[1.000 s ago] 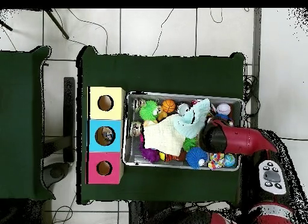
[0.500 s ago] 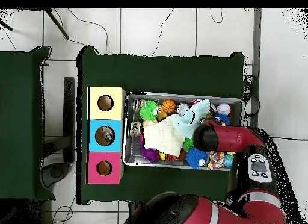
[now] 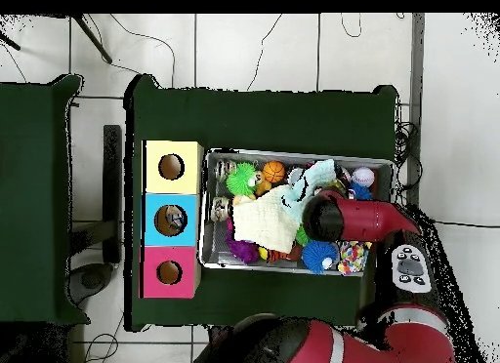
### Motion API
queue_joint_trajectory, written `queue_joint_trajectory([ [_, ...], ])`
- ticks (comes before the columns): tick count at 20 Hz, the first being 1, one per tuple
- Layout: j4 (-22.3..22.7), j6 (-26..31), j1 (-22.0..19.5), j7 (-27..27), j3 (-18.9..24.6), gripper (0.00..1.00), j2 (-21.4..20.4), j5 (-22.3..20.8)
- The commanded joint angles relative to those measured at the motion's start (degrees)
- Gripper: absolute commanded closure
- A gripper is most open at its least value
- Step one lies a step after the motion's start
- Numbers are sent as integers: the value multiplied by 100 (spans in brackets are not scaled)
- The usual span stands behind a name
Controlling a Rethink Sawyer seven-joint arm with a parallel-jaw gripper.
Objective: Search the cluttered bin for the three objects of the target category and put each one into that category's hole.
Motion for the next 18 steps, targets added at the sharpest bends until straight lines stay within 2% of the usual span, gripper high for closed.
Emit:
queue_joint_trajectory([
  [1,1166,584,53,719,1048,0,-518,628],
  [5,1110,524,15,544,995,0,-434,623],
  [9,995,500,-90,307,800,0,-282,443],
  [16,391,142,-321,187,438,0,481,104],
  [18,209,206,-273,132,275,0,605,21],
])
